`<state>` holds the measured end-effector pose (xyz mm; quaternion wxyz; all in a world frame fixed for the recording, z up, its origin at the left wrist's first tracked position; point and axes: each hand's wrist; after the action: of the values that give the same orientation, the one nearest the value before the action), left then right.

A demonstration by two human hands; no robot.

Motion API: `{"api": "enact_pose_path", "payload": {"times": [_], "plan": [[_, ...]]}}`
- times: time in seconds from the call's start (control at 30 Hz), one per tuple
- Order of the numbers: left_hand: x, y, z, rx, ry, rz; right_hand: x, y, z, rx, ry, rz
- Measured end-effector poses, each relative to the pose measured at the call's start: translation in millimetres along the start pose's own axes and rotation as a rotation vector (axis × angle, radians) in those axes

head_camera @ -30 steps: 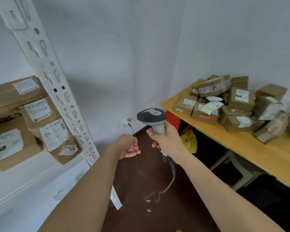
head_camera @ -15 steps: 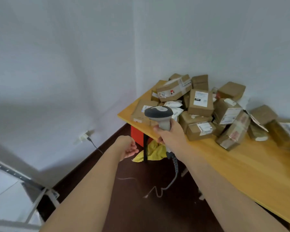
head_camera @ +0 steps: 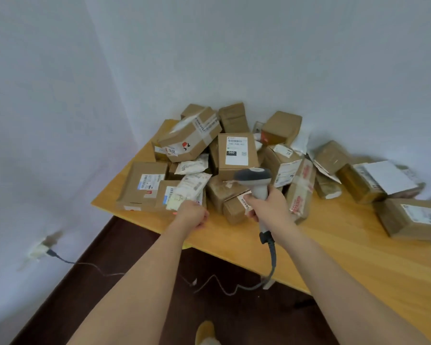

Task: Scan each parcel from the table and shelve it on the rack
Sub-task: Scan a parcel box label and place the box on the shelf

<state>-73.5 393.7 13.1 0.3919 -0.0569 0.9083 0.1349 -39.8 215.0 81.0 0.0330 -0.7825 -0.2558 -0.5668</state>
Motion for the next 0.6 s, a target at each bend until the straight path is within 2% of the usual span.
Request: {"api": "enact_pose_path", "payload": {"times": [0.1,0.3,0.43,0.5,0.6], "plan": [[-10.3,-27.5,36.8,0.023,-0.138,0.238,0.2,28.6,25.7,-0.018,-0.047,-0.033],[-15.1,-80.1,79.9,0.089,-0.284,0.525,-15.4,66.6,60.6,0.005,-0.092,-0.016],[-7.2,-104.7,91.4,0.012,-0.364,0.671,-31.4,83.8,80.4,0.067,-0.142,-0.026],[-2.8,-115.6,92.5,-0.076,-0.351,0.713,-38.5,91.9,89.5,0.111,-0.148,-0.051],[7.1,-128.8,91.4,-0.176,-0.213,0.715,-47.2,105.6,94.9,0.199,-0.146,-0.075]]}}
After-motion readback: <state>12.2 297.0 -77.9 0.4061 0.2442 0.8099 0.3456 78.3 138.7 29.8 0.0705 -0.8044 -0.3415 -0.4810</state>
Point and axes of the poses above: each hand's wrist, its own z-axis towards the middle knuckle, its own y-axis out of the back of the hand, x = y × z, and after that the axes turned 10 degrees about x, right-handed
